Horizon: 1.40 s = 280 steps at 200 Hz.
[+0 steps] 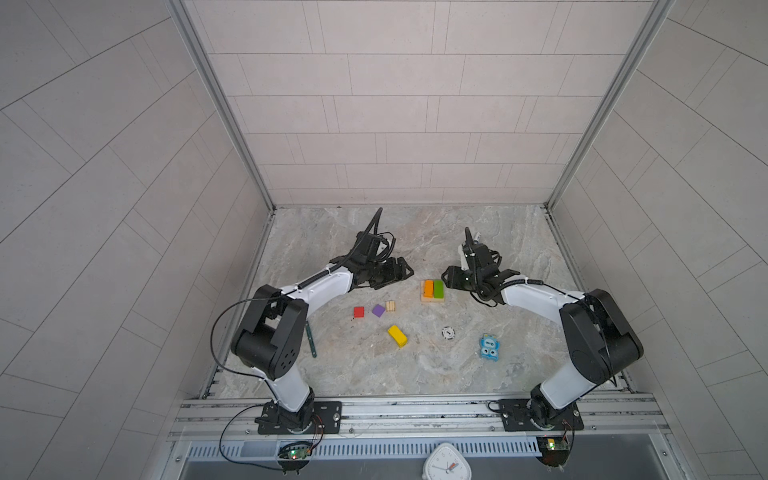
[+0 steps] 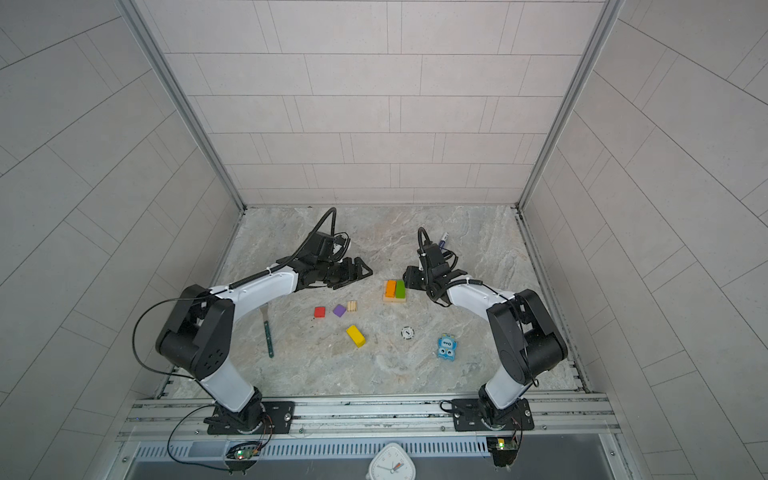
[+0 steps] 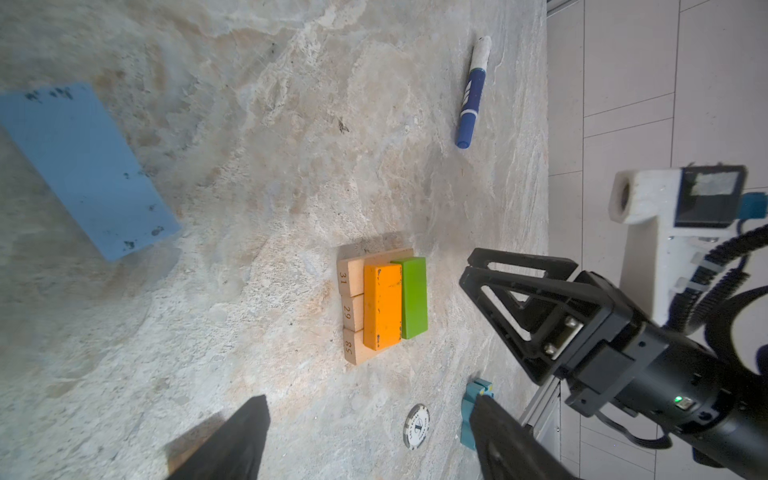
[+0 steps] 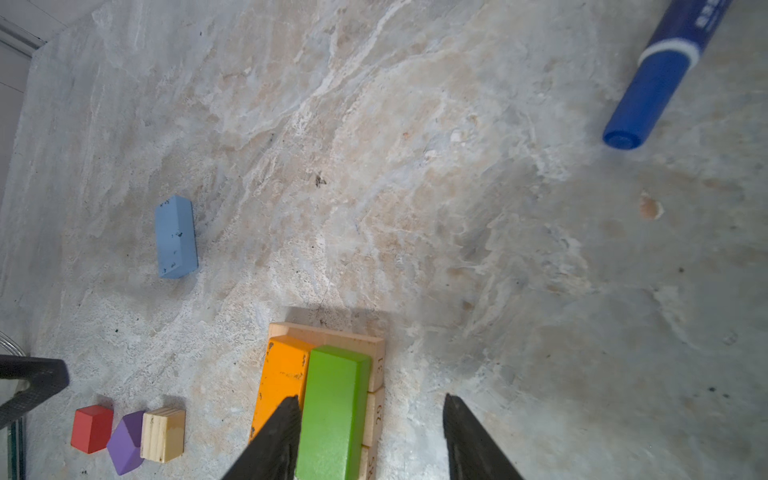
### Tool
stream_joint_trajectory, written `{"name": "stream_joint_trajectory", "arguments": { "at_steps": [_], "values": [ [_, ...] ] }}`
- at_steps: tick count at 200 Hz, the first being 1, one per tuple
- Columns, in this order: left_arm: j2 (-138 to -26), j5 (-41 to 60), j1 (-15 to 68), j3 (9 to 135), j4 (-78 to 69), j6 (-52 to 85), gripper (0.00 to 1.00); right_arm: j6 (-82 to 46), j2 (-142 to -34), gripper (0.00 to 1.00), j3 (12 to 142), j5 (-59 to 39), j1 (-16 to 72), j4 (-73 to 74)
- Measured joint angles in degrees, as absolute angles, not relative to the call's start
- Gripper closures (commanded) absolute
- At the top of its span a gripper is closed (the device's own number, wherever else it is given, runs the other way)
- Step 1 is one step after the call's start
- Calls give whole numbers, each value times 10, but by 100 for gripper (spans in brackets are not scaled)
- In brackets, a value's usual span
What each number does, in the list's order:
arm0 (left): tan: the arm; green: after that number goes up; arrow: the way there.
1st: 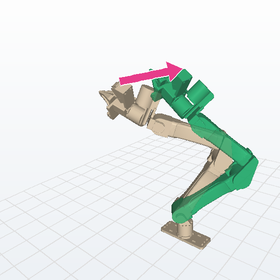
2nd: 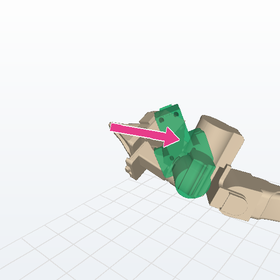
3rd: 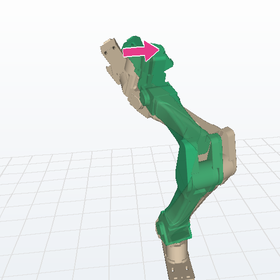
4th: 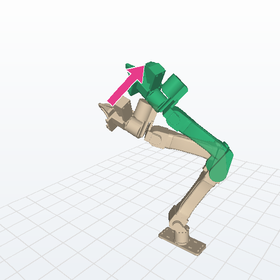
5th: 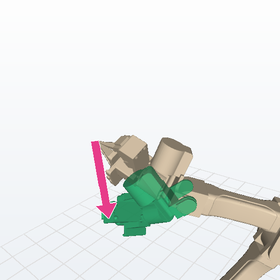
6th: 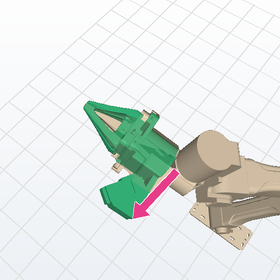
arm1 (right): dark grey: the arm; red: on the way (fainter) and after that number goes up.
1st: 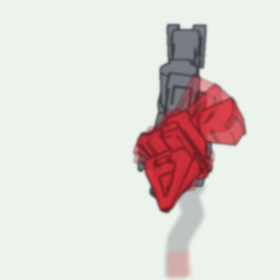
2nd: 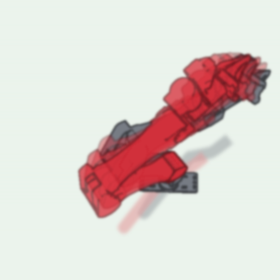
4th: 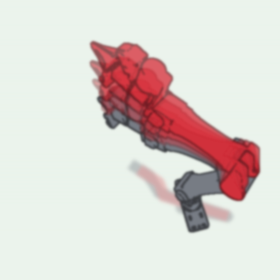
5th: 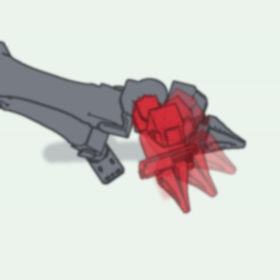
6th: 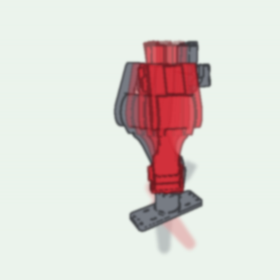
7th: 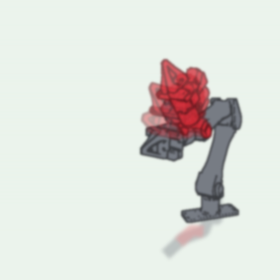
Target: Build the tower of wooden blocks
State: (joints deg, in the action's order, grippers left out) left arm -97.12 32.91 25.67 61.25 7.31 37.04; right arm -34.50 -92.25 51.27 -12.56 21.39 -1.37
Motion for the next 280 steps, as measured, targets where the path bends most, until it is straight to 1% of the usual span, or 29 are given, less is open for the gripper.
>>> {"name": "stream_joint_trajectory", "arguments": {
  "at_steps": [35,73,140,206,242,280],
  "values": [
    [-994,325,262,615,71,369,17,-333,-922,43,511,-145,195,-3],
    [-1009,300,268,629,80,355,17,-314,-922,42,509,-136,194,-4],
    [-1031,284,276,634,80,343,18,-308,-922,42,488,-153,194,11],
    [-1049,230,291,658,115,316,18,-287,-922,41,488,-98,194,-32],
    [-1066,222,301,664,125,311,18,-275,-923,39,495,-70,204,-59],
    [-1077,213,306,673,135,310,18,-264,-936,38,520,-60,210,-71]
  ]
}}
